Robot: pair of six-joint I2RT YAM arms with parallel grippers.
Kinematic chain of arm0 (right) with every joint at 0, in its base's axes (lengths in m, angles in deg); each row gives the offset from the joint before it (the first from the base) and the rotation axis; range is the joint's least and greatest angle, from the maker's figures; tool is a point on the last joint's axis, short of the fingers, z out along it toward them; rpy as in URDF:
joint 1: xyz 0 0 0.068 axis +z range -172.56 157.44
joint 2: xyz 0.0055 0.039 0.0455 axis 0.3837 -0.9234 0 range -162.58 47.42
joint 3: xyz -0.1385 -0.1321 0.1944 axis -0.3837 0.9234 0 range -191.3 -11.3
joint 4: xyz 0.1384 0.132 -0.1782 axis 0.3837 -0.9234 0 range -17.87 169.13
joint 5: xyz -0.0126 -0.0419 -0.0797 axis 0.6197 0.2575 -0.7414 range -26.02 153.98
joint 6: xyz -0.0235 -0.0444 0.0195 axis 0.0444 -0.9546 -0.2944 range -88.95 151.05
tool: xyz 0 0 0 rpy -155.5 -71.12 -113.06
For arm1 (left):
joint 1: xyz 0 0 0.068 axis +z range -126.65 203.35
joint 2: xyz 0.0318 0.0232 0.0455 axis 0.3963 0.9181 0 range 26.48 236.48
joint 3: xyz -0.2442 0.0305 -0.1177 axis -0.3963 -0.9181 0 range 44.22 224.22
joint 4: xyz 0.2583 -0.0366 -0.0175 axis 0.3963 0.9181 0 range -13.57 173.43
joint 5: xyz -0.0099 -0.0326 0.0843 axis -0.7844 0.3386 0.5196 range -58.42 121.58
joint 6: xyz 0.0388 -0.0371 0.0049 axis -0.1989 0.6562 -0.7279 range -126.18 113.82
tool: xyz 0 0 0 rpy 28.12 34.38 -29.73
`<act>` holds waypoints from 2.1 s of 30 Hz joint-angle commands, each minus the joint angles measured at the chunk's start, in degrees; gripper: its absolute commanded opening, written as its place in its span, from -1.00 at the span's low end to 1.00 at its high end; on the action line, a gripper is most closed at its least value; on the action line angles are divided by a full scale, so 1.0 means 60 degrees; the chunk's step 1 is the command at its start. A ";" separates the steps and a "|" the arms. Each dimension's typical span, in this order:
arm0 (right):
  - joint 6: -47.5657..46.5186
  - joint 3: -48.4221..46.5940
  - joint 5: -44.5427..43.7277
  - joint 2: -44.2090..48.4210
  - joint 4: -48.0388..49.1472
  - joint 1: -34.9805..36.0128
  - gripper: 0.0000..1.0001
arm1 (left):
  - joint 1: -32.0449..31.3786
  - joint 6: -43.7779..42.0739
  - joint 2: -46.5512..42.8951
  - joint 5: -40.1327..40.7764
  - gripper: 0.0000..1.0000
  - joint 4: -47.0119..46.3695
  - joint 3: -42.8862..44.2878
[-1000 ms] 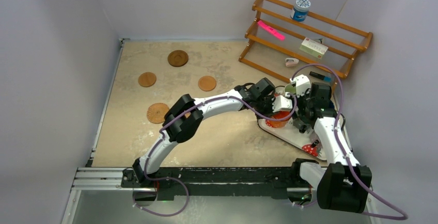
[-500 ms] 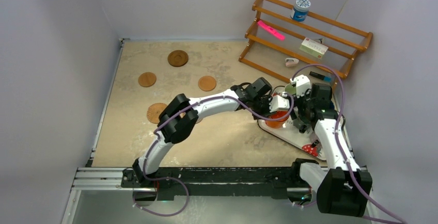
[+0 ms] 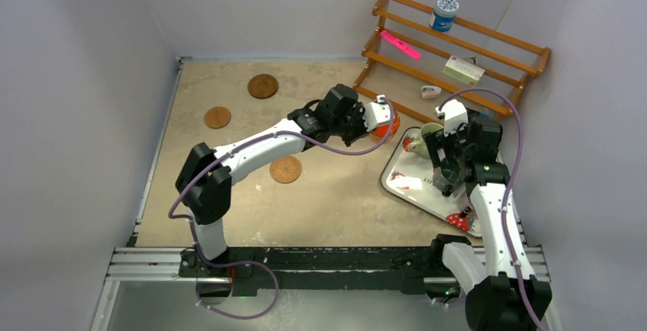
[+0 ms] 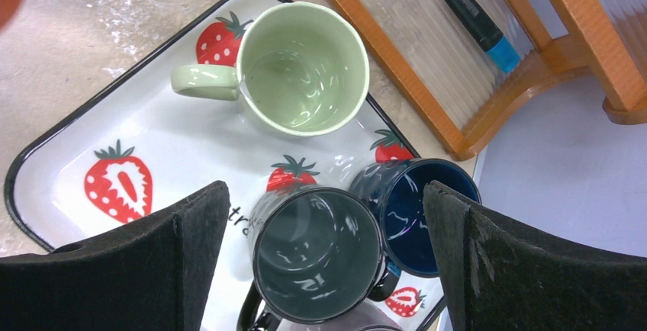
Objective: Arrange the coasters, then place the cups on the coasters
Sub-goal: Pick up the cup from the tray, then place the cup on the coaster.
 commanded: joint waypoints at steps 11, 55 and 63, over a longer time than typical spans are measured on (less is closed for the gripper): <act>-0.0402 0.0063 0.2164 0.0258 0.0141 0.0029 0.98 | 0.0492 -0.0149 -0.2234 0.2125 -1.00 -0.0671 -0.0979; -0.0191 0.0091 0.1652 0.2418 -0.1090 0.0037 0.98 | 0.4078 0.0355 -0.0440 0.4728 -1.00 -0.1411 0.0855; -0.0104 0.0136 0.1337 0.2841 -0.1178 0.0036 0.98 | 0.4455 0.0460 -0.0276 0.4635 -1.00 -0.2226 0.0575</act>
